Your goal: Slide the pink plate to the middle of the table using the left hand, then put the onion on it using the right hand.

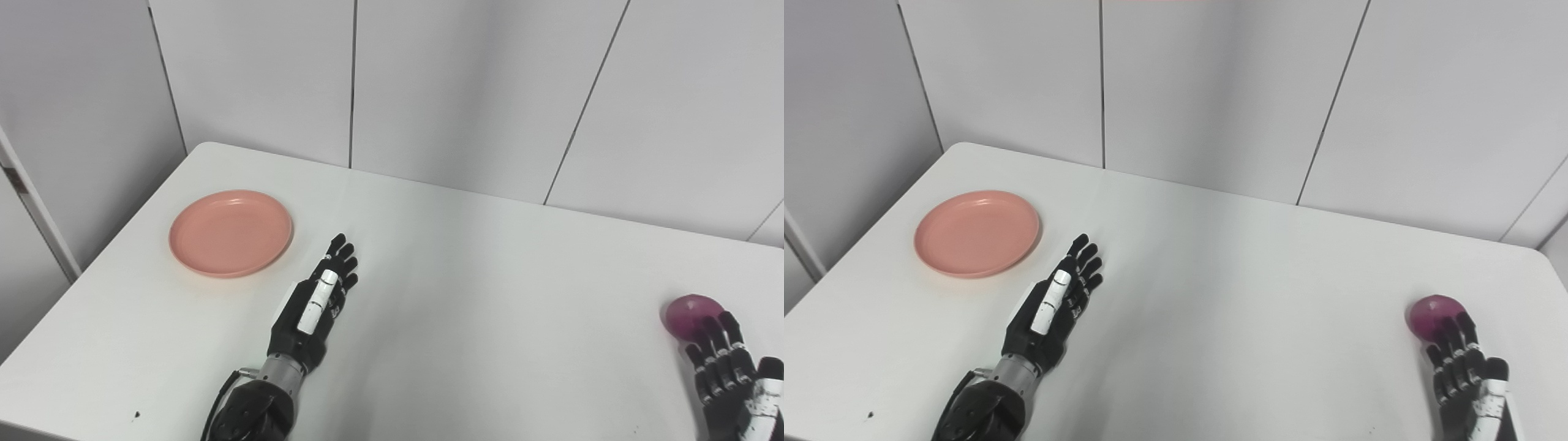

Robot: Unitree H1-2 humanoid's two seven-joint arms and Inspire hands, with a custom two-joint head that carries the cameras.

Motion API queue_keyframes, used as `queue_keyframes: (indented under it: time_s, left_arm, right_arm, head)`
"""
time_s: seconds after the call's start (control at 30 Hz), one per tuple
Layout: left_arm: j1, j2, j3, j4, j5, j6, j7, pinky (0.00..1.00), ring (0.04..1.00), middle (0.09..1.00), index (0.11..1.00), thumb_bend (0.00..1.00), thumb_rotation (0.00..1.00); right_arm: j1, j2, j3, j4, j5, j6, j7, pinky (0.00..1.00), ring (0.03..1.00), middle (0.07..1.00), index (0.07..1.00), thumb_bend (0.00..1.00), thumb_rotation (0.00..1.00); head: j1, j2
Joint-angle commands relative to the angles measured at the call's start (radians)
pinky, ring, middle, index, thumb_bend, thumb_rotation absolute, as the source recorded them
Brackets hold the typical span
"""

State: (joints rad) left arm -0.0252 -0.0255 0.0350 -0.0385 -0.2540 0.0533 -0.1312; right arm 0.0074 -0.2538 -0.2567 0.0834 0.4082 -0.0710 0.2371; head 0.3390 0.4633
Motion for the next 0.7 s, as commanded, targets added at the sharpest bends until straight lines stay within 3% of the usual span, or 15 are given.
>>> queue_keyframes:
  time_s: [0.0, 0.33, 0.67]
  left_arm:
    - [-0.015, -0.006, 0.002, 0.011, 0.005, -0.009, 0.009, 1.0, 0.997, 0.997, 1.0, 0.72, 0.77]
    - [-0.022, -0.006, 0.002, 0.031, 0.013, -0.032, 0.012, 1.0, 0.988, 0.994, 1.0, 0.74, 0.76]
    - [-0.036, -0.032, -0.011, 0.086, 0.029, -0.079, 0.013, 1.0, 0.996, 0.998, 1.0, 0.74, 0.74]
  right_arm:
    - [0.05, 0.025, 0.006, 0.103, 0.006, -0.044, 0.027, 1.0, 1.0, 1.0, 1.0, 0.87, 1.0]
    - [0.04, 0.031, 0.001, 0.148, 0.004, -0.098, 0.07, 1.0, 1.0, 1.0, 1.0, 0.86, 1.0]
    - [0.039, 0.038, -0.017, 0.139, 0.0, -0.058, 0.027, 1.0, 1.0, 1.0, 1.0, 0.86, 1.0]
  head:
    - [0.003, -0.001]
    - [0.035, -0.047]
    - [0.099, -0.083]
